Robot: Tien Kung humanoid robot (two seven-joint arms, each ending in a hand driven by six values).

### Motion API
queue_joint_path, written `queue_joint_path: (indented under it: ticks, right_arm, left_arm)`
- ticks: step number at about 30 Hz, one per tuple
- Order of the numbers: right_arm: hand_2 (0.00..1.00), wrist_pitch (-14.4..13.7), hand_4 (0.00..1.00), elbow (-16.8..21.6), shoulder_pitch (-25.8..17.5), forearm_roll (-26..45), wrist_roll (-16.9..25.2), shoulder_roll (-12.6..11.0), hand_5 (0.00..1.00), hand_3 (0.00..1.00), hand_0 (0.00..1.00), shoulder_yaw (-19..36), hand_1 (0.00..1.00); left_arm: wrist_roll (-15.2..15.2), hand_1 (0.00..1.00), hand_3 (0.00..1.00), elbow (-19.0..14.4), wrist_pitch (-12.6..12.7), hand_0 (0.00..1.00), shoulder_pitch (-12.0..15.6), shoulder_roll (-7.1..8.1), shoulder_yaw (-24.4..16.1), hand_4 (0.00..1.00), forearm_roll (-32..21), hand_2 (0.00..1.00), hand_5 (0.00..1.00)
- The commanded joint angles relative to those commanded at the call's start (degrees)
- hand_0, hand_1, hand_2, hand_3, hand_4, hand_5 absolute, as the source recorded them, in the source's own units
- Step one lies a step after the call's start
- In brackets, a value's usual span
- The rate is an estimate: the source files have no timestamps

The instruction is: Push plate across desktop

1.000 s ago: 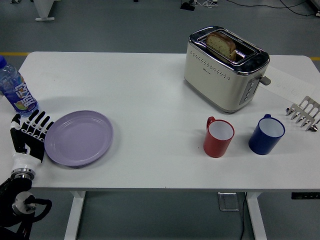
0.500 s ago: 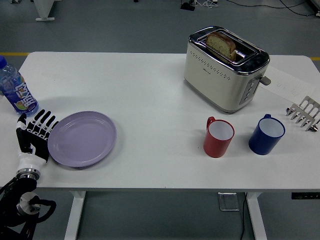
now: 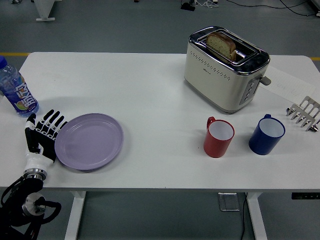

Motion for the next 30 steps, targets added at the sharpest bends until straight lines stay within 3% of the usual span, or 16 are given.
queue_joint_path:
  ticks: [30]
  right_arm:
    - [0.611,0.23,0.210,-0.14,0.54,0.02,0.41,-0.32,0.531,0.564,0.577,-0.14,0.518]
  left_arm:
    - [-0.81,0.763,0.625,-0.36,0.59,0.735,-2.50,0.00,9.82,0.546,-1.89,0.720,0.998]
